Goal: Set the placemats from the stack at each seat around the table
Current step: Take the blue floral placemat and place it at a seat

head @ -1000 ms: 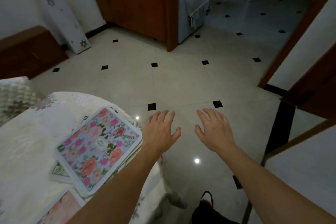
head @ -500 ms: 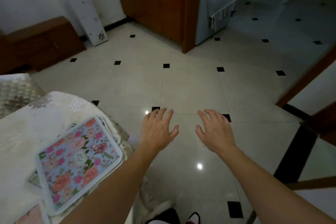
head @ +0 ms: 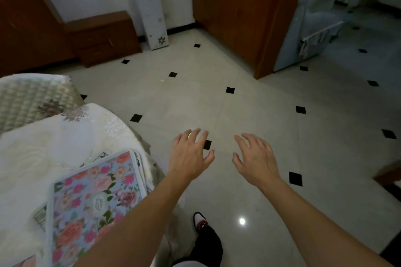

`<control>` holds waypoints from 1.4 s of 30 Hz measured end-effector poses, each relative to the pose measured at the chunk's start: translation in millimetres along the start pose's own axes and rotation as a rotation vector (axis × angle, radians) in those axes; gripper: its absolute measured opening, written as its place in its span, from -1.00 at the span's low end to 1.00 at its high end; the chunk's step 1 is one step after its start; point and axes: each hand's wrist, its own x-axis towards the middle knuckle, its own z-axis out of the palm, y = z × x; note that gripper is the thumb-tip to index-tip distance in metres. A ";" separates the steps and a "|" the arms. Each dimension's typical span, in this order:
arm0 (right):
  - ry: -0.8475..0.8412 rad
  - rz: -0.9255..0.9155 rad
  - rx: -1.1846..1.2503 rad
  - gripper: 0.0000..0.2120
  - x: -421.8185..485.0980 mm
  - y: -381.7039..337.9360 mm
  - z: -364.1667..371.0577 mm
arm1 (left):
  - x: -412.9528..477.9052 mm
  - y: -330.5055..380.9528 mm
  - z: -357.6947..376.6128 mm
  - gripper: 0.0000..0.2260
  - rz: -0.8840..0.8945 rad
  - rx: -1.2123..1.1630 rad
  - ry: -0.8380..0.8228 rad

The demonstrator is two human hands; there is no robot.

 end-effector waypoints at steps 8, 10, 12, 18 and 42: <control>0.001 -0.139 0.001 -0.54 145.7 -41.6 21.0 | 85.0 -79.6 16.0 -0.47 -0.161 -0.004 0.030; -0.006 -0.183 0.005 -0.54 172.0 -54.5 26.7 | 100.2 -97.0 16.5 -0.47 -0.196 -0.006 0.034; -0.030 -0.221 0.005 -0.53 191.7 -67.7 32.7 | 108.0 -113.3 16.6 -0.47 -0.235 -0.006 0.039; -0.055 -0.356 0.040 -0.51 247.9 -111.7 53.6 | 121.0 -164.7 13.8 -0.46 -0.379 0.014 0.049; -0.441 -1.319 0.263 -0.53 384.9 -388.4 189.8 | 46.2 -318.4 6.5 -0.48 -1.479 0.154 0.044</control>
